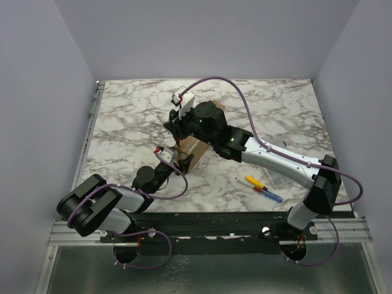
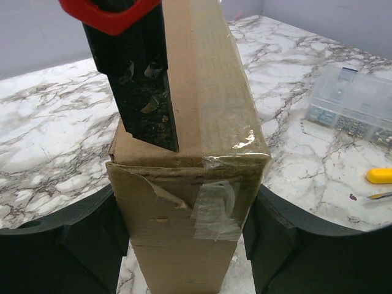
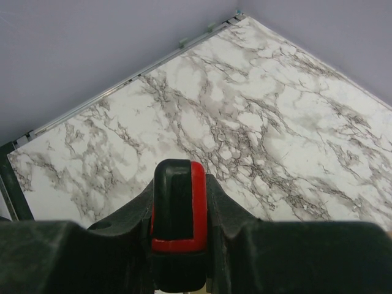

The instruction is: Unpack the express box

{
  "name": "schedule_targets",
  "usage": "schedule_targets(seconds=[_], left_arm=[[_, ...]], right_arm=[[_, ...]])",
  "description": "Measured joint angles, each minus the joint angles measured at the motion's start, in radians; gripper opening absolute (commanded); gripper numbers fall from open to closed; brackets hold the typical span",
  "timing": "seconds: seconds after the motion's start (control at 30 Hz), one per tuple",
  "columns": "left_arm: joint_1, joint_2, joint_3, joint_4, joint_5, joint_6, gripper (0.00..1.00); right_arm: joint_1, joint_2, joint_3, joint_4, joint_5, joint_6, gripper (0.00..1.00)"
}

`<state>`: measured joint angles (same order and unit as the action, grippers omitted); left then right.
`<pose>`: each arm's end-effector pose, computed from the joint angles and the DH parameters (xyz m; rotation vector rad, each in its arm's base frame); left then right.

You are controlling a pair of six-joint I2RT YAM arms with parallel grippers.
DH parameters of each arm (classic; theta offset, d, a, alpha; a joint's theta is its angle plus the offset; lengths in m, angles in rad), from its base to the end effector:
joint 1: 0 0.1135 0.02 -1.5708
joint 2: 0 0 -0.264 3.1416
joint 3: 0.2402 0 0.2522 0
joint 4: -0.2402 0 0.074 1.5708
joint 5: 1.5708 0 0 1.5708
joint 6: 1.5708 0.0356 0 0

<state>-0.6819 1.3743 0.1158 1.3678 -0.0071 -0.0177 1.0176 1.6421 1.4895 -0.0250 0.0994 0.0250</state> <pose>0.1630 -0.1320 0.1697 0.4791 1.4072 -0.5634 0.2120 0.3366 0.3796 -0.7889 1.6137 0.6702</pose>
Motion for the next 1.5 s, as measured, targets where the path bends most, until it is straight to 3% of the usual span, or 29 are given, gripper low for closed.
schedule_targets(seconds=[0.43, 1.5], left_arm=[[0.008, -0.019, -0.003, -0.018, 0.064, -0.006, 0.20], [0.012, -0.038, 0.001, -0.053, 0.079, -0.004, 0.14]], right_arm=[[0.003, -0.037, -0.045, 0.017, 0.001, 0.000, 0.00], [0.016, -0.092, -0.090, 0.031, 0.002, -0.024, 0.00]])
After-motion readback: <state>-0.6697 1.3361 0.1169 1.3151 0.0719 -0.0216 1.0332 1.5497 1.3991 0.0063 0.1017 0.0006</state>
